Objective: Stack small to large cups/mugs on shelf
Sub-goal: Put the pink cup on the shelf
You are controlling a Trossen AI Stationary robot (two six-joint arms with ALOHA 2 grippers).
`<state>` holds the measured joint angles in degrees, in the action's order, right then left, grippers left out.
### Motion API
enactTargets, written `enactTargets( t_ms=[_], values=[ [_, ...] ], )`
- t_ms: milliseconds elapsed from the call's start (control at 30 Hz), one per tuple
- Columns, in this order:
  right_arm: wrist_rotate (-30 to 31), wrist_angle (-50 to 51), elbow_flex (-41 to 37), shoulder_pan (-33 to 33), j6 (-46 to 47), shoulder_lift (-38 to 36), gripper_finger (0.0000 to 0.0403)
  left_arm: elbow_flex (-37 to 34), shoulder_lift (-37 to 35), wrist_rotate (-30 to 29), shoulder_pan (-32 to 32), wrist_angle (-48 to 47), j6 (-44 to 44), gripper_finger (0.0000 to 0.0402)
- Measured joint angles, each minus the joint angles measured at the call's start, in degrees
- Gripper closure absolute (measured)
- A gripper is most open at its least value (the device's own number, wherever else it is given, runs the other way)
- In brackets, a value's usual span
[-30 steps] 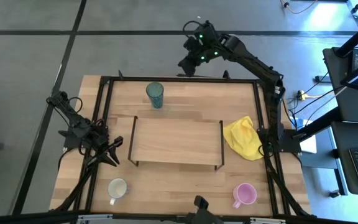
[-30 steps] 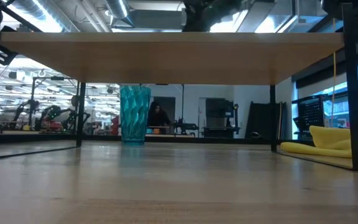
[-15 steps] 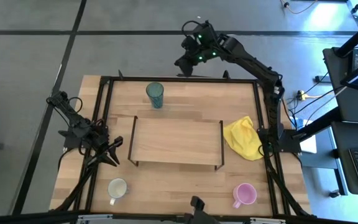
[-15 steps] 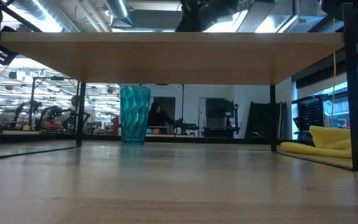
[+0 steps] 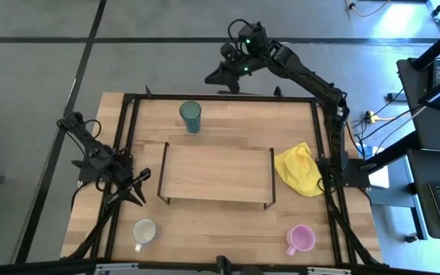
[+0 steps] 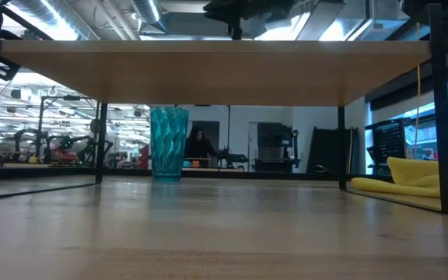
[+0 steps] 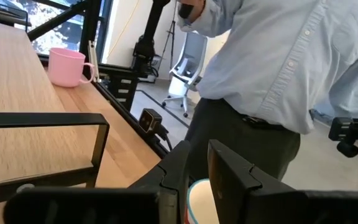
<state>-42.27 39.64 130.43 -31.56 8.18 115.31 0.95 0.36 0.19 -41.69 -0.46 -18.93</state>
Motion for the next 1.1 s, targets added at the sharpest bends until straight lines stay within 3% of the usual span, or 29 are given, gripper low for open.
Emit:
enactTargets(
  t_ms=[100,233,300,367,433,533,667,733,867,933,1100],
  values=[
    [-0.42,3.23,0.0,0.14,-0.29,0.0,0.0341,0.0,0.0,-0.04,0.02,0.03,0.03,0.0348],
    [-7.07,7.54,-0.07,0.12,-3.72,-0.58,0.0341,0.0,0.0,-0.43,0.02,0.01,0.05,0.0348],
    [-4.44,11.71,-0.13,0.4,-6.78,-2.73,0.0341,0.0,0.0,-0.95,0.02,-0.01,0.06,0.0348],
    [2.95,17.86,-0.12,1.14,-11.9,-6.58,0.0341,0.0,0.0,-1.09,0.04,-0.01,0.08,0.0348],
    [15.03,25.5,0.06,2.44,-16.05,-10.83,0.0341,0.0,0.0,-1.56,0.04,-0.01,0.08,0.0348],
    [30.54,36.01,0.04,4.94,-15.5,-15.3,0.0341,0.0,0.0,-2.96,0.04,0.11,0.1,0.0348],
    [41.22,49.04,-0.02,8.99,-5.86,-18.73,0.0341,0.0,0.0,-5.23,0.04,0.54,2.73,0.0348],
    [45.57,50.28,-1.91,11.14,-0.75,-20.42,0.034,0.0,0.0,-7.45,0.04,1.11,3.52,0.0348],
    [45.41,50.1,-13.01,16.25,10.76,-28.39,0.034,0.0,0.0,-11.06,0.04,3.78,6.7,0.0348],
    [45.31,49.99,-22.16,19.63,18.98,-34.83,0.034,0.0,0.0,-11.78,0.04,5.94,10.22,0.0348],
    [44.87,47.8,-42.91,33.44,48.03,-48.15,0.034,0.02,0.0,-12.13,0.04,10.79,16.28,0.0348]
  ],
)
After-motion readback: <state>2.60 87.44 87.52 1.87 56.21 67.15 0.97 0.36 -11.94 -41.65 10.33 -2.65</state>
